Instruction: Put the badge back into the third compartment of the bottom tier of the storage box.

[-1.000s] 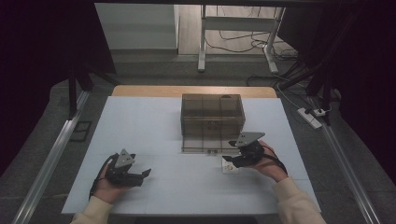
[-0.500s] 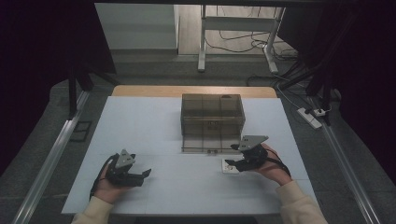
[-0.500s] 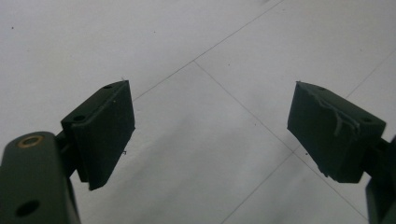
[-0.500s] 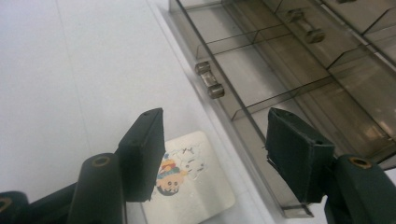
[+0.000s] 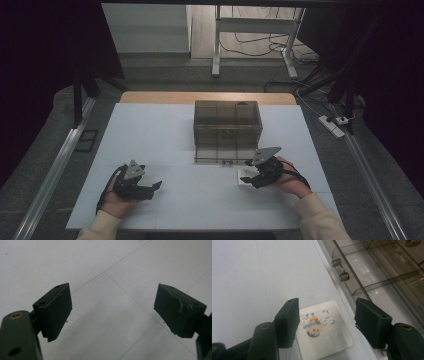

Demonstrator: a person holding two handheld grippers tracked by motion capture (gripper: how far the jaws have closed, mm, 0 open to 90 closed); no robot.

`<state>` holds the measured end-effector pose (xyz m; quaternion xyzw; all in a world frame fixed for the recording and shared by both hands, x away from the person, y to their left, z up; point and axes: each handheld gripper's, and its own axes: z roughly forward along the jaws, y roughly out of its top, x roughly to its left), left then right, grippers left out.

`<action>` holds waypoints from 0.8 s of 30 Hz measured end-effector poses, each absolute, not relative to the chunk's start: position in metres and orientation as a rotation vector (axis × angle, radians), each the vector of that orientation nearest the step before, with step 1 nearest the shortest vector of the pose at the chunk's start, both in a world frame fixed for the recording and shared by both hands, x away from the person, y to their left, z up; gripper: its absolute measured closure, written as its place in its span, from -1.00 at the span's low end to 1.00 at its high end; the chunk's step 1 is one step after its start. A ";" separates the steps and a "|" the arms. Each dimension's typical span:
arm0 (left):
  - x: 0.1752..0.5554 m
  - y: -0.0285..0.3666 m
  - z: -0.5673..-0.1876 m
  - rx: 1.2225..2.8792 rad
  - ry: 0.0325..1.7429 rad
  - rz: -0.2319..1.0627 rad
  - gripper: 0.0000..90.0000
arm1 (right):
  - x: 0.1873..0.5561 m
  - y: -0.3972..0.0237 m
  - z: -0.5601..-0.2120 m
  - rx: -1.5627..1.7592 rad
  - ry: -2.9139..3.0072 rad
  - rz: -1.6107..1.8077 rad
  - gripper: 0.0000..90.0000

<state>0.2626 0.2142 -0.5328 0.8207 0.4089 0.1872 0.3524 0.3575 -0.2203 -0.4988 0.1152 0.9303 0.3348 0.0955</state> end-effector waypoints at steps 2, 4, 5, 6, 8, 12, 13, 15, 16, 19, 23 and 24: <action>0.263 0.215 -0.533 2.121 1.065 0.483 -0.67 | 0.358 -0.220 -0.500 0.344 2.769 0.984 -0.23; 0.264 0.215 -0.533 2.120 1.066 0.483 -0.67 | 0.357 -0.219 -0.501 0.330 2.784 0.981 -0.24; 0.264 0.215 -0.533 2.119 1.066 0.484 -0.67 | 0.358 -0.219 -0.501 0.322 2.795 0.971 -0.25; 0.264 0.215 -0.533 2.122 1.066 0.485 -0.67 | 0.358 -0.219 -0.502 0.323 2.795 0.970 -0.27; 0.263 0.214 -0.533 2.125 1.063 0.486 -0.67 | 0.358 -0.218 -0.503 0.323 2.804 0.963 -0.31; 0.264 0.214 -0.533 2.127 1.061 0.490 -0.67 | 0.359 -0.218 -0.505 0.316 2.820 0.949 -0.31; 0.264 0.214 -0.534 2.130 1.061 0.490 -0.67 | 0.358 -0.218 -0.506 0.315 2.822 0.945 -0.31; 0.264 0.214 -0.534 2.129 1.060 0.491 -0.67 | 0.359 -0.217 -0.506 0.312 2.824 0.937 -0.32; 0.264 0.214 -0.534 2.130 1.060 0.491 -0.67 | 0.359 -0.217 -0.506 0.312 2.827 0.936 -0.32; 0.264 0.214 -0.534 2.128 1.062 0.490 -0.66 | 0.359 -0.216 -0.507 0.307 2.837 0.925 -0.33; 0.264 0.214 -0.534 2.132 1.060 0.489 -0.67 | 0.359 -0.215 -0.510 0.305 2.849 0.903 -0.36; 0.264 0.214 -0.534 2.133 1.060 0.488 -0.67 | 0.359 -0.215 -0.511 0.303 2.852 0.902 -0.37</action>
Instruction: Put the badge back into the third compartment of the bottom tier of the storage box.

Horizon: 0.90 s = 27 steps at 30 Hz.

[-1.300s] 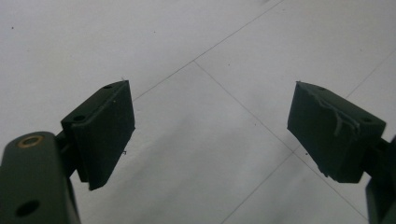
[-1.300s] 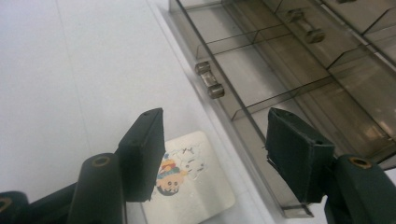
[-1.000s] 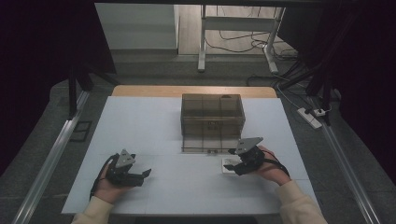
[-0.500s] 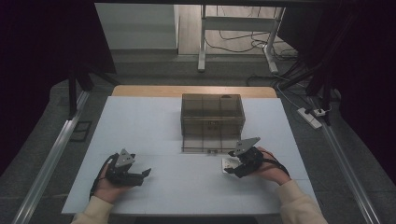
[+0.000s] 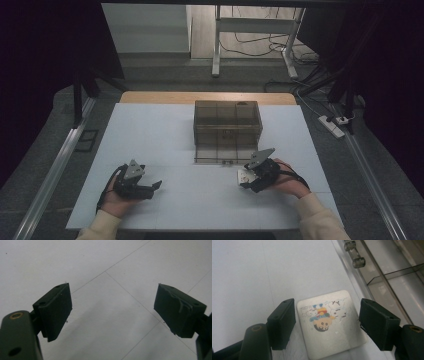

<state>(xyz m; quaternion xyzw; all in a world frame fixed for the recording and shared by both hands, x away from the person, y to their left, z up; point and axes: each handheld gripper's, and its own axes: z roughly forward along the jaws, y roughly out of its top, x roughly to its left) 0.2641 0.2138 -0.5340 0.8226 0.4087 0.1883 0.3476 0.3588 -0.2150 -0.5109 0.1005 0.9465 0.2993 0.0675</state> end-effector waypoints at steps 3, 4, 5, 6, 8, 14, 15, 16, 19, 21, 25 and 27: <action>0.264 0.214 -0.534 2.131 1.060 0.490 -0.67 | 0.359 -0.214 -0.512 0.297 2.858 0.889 -0.40; 0.264 0.214 -0.534 2.130 1.059 0.490 -0.67 | 0.359 -0.214 -0.511 0.293 2.862 0.882 -0.41; 0.264 0.214 -0.534 2.130 1.059 0.490 -0.67 | 0.359 -0.214 -0.511 0.294 2.864 0.882 -0.42; 0.264 0.214 -0.534 2.131 1.060 0.489 -0.67 | 0.359 -0.214 -0.512 0.293 2.861 0.883 -0.43; 0.265 0.214 -0.534 2.133 1.059 0.488 -0.67 | 0.359 -0.213 -0.512 0.290 2.865 0.885 -0.47; 0.265 0.214 -0.534 2.134 1.060 0.488 -0.67 | 0.359 -0.211 -0.515 0.287 2.867 0.849 -0.56; 0.265 0.214 -0.534 2.134 1.059 0.488 -0.67 | 0.360 -0.211 -0.515 0.283 2.868 0.852 -0.55; 0.265 0.214 -0.534 2.135 1.059 0.488 -0.67 | 0.360 -0.212 -0.515 0.284 2.871 0.854 -0.55; 0.265 0.214 -0.534 2.135 1.058 0.486 -0.67 | 0.361 -0.213 -0.516 0.291 2.901 0.869 -0.39; 0.265 0.214 -0.534 2.136 1.060 0.485 -0.67 | 0.361 -0.214 -0.516 0.280 2.905 0.879 -0.29; 0.264 0.214 -0.534 2.130 1.062 0.488 -0.67 | 0.359 -0.212 -0.514 0.266 2.902 0.855 -0.27; 0.264 0.214 -0.534 2.128 1.064 0.490 -0.66 | 0.359 -0.211 -0.514 0.258 2.904 0.849 -0.27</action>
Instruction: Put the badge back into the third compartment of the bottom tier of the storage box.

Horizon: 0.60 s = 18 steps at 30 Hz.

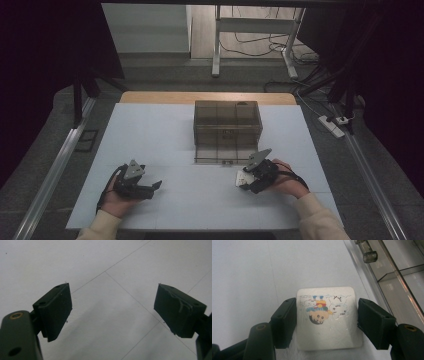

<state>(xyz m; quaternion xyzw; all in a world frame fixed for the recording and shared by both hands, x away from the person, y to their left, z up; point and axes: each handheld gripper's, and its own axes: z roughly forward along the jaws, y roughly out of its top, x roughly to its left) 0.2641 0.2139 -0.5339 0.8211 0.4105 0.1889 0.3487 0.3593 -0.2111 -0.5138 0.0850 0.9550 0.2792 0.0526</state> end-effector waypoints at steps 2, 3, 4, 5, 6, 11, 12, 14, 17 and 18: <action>0.265 0.214 -0.534 2.130 1.064 0.488 -0.66 | 0.359 -0.210 -0.513 0.245 2.904 0.841 -0.27; 0.265 0.214 -0.534 2.130 1.065 0.486 -0.66 | 0.359 -0.210 -0.513 0.240 2.902 0.841 -0.27; 0.265 0.214 -0.534 2.130 1.065 0.484 -0.66 | 0.359 -0.210 -0.512 0.237 2.897 0.842 -0.27; 0.265 0.214 -0.534 2.130 1.064 0.483 -0.66 | 0.358 -0.210 -0.512 0.237 2.887 0.846 -0.27; 0.265 0.214 -0.534 2.131 1.063 0.483 -0.66 | 0.358 -0.210 -0.511 0.246 2.879 0.853 -0.27; 0.264 0.215 -0.534 2.127 1.063 0.484 -0.66 | 0.359 -0.214 -0.505 0.271 2.859 0.942 -0.27; 0.264 0.215 -0.534 2.125 1.065 0.484 -0.66 | 0.359 -0.214 -0.504 0.272 2.848 0.963 -0.27; 0.264 0.215 -0.534 2.126 1.065 0.483 -0.66 | 0.360 -0.215 -0.502 0.283 2.829 0.995 -0.27; 0.265 0.215 -0.534 2.129 1.064 0.482 -0.66 | 0.359 -0.216 -0.499 0.293 2.805 1.027 -0.27; 0.265 0.215 -0.534 2.128 1.064 0.483 -0.66 | 0.359 -0.216 -0.498 0.294 2.793 1.030 -0.27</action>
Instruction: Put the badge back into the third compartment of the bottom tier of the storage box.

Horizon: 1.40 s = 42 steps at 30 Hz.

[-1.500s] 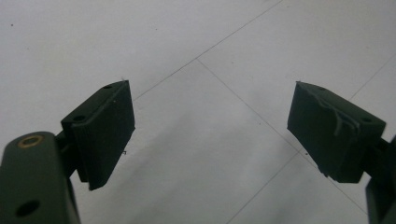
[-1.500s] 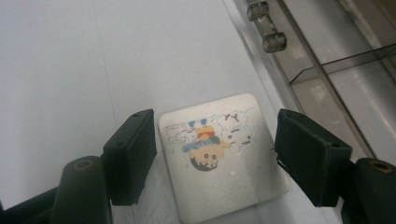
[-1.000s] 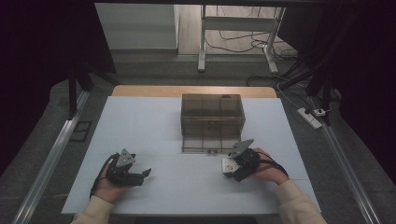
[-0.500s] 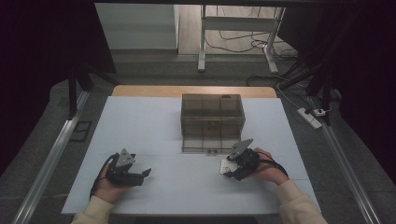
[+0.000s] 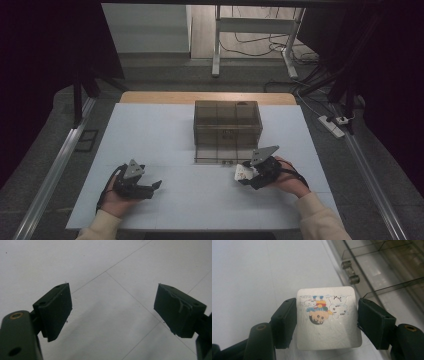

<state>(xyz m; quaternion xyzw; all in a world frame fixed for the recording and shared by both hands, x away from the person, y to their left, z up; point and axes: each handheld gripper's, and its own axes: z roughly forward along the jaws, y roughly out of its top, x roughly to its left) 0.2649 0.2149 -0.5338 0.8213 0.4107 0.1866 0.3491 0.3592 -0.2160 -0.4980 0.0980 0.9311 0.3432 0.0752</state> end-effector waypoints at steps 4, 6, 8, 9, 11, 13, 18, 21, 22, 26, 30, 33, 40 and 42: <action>0.265 0.216 -0.534 2.121 1.066 0.483 -0.66 | 0.360 -0.219 -0.494 0.327 2.752 1.112 -0.27; 0.265 0.216 -0.533 2.120 1.068 0.482 -0.66 | 0.361 -0.221 -0.491 0.350 2.733 1.135 -0.27; 0.265 0.215 -0.533 2.119 1.067 0.481 -0.67 | 0.362 -0.222 -0.489 0.363 2.719 1.157 -0.27; 0.265 0.215 -0.533 2.118 1.066 0.482 -0.67 | 0.362 -0.223 -0.488 0.367 2.715 1.164 -0.27; 0.264 0.215 -0.533 2.117 1.066 0.482 -0.67 | 0.362 -0.224 -0.487 0.379 2.701 1.170 -0.27; 0.265 0.215 -0.533 2.117 1.067 0.483 -0.67 | 0.362 -0.224 -0.487 0.385 2.689 1.179 -0.27; 0.265 0.215 -0.534 2.125 1.068 0.481 -0.67 | 0.360 -0.221 -0.483 0.406 2.668 1.242 -0.27; 0.265 0.215 -0.534 2.120 1.067 0.482 -0.67 | 0.359 -0.218 -0.479 0.394 2.644 1.229 -0.27; 0.265 0.215 -0.533 2.120 1.067 0.483 -0.67 | 0.360 -0.217 -0.478 0.396 2.634 1.236 -0.27; 0.265 0.215 -0.534 2.126 1.065 0.482 -0.67 | 0.363 -0.220 -0.478 0.428 2.604 1.247 -0.27; 0.265 0.215 -0.534 2.125 1.066 0.482 -0.67 | 0.368 -0.220 -0.480 0.471 2.574 1.259 -0.27; 0.265 0.215 -0.534 2.124 1.067 0.482 -0.67 | 0.372 -0.219 -0.482 0.488 2.564 1.252 -0.27; 0.266 0.215 -0.535 2.130 1.066 0.483 -0.67 | 0.381 -0.221 -0.480 0.490 2.519 1.230 -0.27; 0.266 0.214 -0.534 2.128 1.065 0.484 -0.67 | 0.383 -0.222 -0.479 0.491 2.513 1.223 -0.27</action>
